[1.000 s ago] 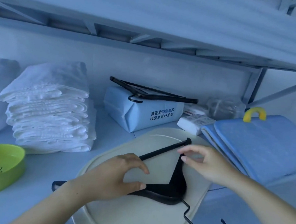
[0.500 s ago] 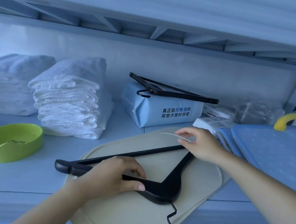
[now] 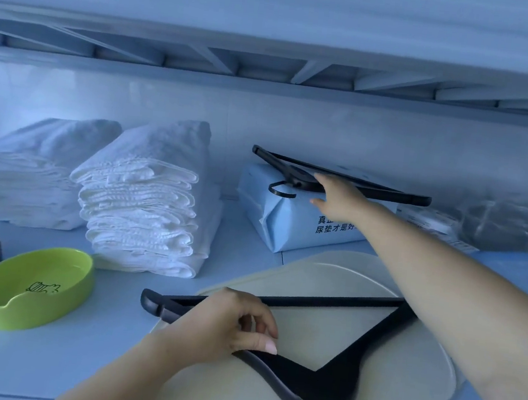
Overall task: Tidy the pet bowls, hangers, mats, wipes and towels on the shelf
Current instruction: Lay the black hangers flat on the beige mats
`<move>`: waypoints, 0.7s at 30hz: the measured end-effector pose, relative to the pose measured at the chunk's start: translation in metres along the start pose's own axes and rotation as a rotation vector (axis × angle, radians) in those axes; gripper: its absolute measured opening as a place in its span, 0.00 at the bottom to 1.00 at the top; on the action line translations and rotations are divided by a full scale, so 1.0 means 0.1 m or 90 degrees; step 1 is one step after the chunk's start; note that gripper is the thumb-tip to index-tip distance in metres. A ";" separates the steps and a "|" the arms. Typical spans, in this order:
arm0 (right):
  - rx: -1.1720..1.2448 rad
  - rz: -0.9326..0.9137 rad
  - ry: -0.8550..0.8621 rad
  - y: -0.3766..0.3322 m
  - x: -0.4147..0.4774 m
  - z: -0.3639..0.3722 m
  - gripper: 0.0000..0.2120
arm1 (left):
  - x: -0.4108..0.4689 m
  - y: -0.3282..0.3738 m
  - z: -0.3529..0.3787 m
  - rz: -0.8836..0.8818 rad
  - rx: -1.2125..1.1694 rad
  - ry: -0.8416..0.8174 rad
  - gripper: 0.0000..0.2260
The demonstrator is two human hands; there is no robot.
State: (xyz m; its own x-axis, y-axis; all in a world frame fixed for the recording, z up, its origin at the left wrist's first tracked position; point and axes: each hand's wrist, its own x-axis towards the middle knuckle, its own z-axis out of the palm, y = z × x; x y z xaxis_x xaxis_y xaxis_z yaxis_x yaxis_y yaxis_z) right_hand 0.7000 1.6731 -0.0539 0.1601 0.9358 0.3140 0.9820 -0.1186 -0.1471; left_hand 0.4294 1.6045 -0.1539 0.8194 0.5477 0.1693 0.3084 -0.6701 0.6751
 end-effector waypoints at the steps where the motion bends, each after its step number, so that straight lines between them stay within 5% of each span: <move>1: -0.011 0.005 0.009 0.03 0.05 0.01 0.28 | 0.01 -0.02 0.00 0.006 -0.002 -0.001 0.06; 6: -0.138 -0.019 0.053 0.09 0.11 0.02 0.23 | 0.02 -0.05 0.02 0.044 0.012 0.005 0.06; 12: -0.069 -0.074 0.106 0.25 -0.05 -0.07 0.19 | 0.04 -0.09 0.00 0.049 0.001 0.042 0.08; 15: -0.053 -0.102 0.102 0.30 -0.28 -0.18 0.20 | 0.02 -0.08 -0.02 0.048 -0.007 0.127 0.14; 21: 0.017 -0.255 0.163 0.39 -0.95 -0.35 0.19 | -0.10 0.12 -0.10 0.047 0.105 0.362 0.11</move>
State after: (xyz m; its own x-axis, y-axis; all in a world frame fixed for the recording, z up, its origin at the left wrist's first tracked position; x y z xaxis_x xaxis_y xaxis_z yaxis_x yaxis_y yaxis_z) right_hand 0.7262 1.5680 -0.0565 -0.2075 0.7943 0.5709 0.9692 0.2461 0.0097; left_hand 0.4201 1.5959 -0.1400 0.4680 0.6480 0.6009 0.3682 -0.7611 0.5341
